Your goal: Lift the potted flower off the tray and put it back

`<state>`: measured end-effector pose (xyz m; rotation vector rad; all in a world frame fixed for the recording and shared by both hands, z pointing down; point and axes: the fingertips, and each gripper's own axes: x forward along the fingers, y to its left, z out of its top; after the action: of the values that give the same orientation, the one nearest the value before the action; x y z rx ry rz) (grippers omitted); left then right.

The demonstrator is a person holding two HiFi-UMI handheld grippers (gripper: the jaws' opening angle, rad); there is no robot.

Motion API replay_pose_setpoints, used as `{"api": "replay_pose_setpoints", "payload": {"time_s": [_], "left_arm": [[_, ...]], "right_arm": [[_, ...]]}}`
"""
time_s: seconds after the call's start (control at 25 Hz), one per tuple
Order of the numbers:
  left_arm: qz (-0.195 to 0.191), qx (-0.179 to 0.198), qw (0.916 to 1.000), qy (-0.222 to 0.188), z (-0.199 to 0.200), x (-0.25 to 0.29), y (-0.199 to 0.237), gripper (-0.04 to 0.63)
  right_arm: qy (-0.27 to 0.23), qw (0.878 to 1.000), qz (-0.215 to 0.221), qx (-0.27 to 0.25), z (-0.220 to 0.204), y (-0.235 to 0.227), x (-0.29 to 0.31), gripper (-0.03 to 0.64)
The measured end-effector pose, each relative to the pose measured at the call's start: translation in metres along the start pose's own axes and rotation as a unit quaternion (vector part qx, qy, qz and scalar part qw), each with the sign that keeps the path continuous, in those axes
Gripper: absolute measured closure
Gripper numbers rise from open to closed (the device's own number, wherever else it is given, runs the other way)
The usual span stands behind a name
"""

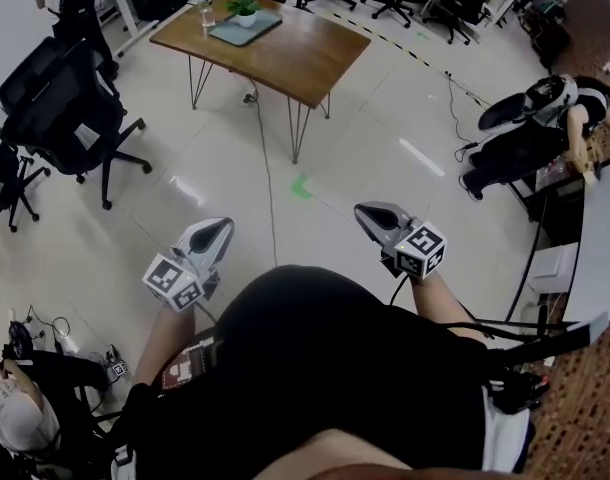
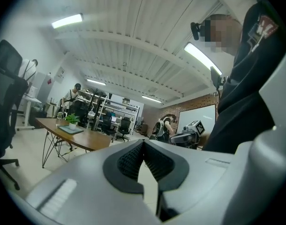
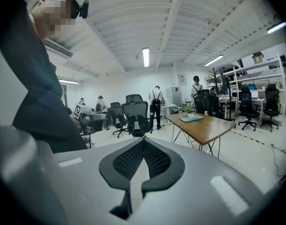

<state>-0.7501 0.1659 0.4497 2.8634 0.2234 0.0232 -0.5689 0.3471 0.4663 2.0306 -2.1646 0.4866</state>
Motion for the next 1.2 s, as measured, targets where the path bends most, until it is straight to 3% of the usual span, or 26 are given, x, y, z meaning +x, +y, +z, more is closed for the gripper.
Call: {"api": "replay_pose_setpoints", "payload": {"time_s": [0.12, 0.28, 0.56, 0.68, 0.8, 1.0, 1.2], "left_arm": [[-0.002, -0.009, 0.9999, 0.005, -0.002, 0.026, 0.011, 0.597], [0.003, 0.004, 1.0, 0.004, 0.005, 0.079, 0.023, 0.597], [0.048, 0.013, 0.9987, -0.004, 0.021, 0.157, 0.045, 0.597], [0.064, 0.02, 0.9978, -0.004, 0.025, 0.189, 0.058, 0.597], [0.066, 0.004, 0.9978, 0.005, 0.024, 0.209, 0.071, 0.597], [0.058, 0.003, 0.9983, 0.002, 0.028, 0.23, 0.133, 0.597], [-0.007, -0.011, 0.9995, 0.028, 0.038, 0.262, 0.213, 0.597]], "right_arm": [[0.003, 1.0, -0.004, 0.01, -0.001, -0.029, 0.005, 0.603], [-0.008, 0.999, 0.021, 0.025, 0.007, -0.077, 0.018, 0.603], [0.003, 0.997, 0.075, -0.023, 0.031, -0.176, 0.041, 0.603], [-0.005, 0.996, 0.09, -0.025, 0.044, -0.215, 0.056, 0.603], [-0.005, 0.995, 0.097, -0.018, 0.048, -0.239, 0.072, 0.603], [-0.001, 0.997, 0.08, -0.005, 0.052, -0.27, 0.114, 0.603], [-0.001, 1.0, 0.016, 0.002, 0.069, -0.302, 0.172, 0.603]]}}
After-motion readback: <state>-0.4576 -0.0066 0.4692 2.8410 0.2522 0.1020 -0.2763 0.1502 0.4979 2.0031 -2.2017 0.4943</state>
